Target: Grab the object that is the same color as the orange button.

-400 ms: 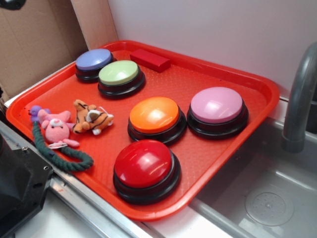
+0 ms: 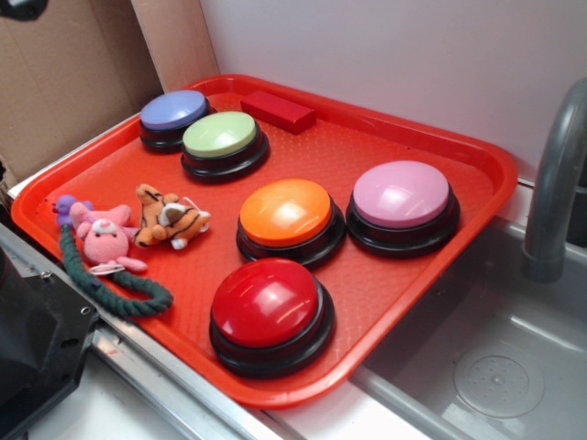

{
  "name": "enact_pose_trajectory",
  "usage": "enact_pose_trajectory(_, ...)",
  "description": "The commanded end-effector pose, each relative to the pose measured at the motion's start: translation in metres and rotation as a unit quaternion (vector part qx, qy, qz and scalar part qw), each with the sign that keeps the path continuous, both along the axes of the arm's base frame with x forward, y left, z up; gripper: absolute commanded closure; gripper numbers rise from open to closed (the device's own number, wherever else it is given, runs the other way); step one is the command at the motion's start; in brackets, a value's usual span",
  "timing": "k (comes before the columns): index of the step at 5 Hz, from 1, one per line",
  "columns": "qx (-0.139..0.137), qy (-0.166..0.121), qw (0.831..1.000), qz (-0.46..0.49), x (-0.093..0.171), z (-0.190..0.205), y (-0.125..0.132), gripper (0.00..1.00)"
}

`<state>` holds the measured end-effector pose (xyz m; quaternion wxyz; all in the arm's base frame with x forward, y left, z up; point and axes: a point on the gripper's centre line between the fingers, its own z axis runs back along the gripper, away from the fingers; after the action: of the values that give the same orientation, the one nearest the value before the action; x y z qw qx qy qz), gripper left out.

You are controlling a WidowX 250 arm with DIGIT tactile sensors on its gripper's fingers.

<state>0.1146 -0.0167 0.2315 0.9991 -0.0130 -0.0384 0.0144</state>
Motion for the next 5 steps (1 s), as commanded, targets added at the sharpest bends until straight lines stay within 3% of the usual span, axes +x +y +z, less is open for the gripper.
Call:
enact_pose_trajectory(1, 0.07, -0.032, 0.993, -0.091, 0.018, -0.024, 0.013, 0.0)
enact_pose_trajectory(3, 0.098, -0.025, 0.983, -0.153, 0.029, -0.072, 0.039, 0.0)
enact_pose_trajectory(4, 0.127, -0.046, 0.97, -0.204, 0.046, -0.112, 0.05, 0.0)
enact_pose_trajectory(5, 0.125, -0.061, 0.965, -0.224, 0.057, -0.137, 0.052, 0.0)
